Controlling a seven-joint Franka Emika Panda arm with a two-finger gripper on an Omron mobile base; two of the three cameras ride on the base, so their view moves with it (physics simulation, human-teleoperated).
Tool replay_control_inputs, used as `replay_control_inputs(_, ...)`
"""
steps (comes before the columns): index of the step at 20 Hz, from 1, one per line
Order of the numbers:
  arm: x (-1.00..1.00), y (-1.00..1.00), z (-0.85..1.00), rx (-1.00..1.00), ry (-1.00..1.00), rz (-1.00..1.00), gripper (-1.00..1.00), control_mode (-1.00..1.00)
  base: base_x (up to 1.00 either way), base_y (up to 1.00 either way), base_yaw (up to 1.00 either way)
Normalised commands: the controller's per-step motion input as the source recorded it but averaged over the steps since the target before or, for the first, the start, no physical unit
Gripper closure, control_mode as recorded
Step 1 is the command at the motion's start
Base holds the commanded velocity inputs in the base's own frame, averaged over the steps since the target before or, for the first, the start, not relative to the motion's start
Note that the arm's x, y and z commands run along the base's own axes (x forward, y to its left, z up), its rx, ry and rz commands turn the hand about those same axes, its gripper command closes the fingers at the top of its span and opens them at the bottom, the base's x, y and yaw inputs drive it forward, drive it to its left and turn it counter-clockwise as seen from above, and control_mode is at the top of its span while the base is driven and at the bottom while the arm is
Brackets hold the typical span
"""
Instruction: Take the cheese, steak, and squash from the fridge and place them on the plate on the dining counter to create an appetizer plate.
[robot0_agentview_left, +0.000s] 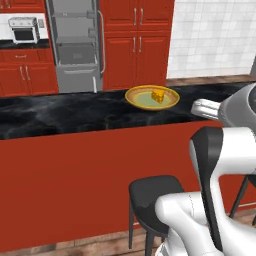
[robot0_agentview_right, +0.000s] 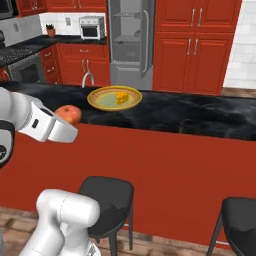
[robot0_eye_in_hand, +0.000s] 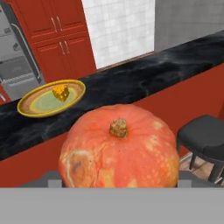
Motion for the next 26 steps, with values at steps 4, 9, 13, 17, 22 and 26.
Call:
replay_control_inputs(4, 0.08, 0.03, 0.04, 0.00, 0.00, -0.04, 1.00, -1.00, 0.43, 0.20, -0.19)
replay_control_inputs(9, 0.17, 0.00, 0.31, 0.00, 0.00, -0.05, 1.00, -1.00, 0.00, 0.00, 0.00)
replay_control_inputs(13, 0.34, 0.03, 0.26, 0.00, 0.00, 0.01, 1.00, -1.00, 0.00, 0.00, 0.00)
replay_control_inputs(17, 0.49, 0.17, 0.09, 0.00, 0.01, 0.05, 1.00, -1.00, 0.00, 0.00, 0.00)
replay_control_inputs(22, 0.47, 0.46, 0.00, 0.00, 0.07, 0.08, 1.00, -1.00, 0.00, 0.00, 0.00)
replay_control_inputs(26, 0.56, 0.47, -0.06, 0.00, 0.10, 0.07, 1.00, -1.00, 0.00, 0.00, 0.00)
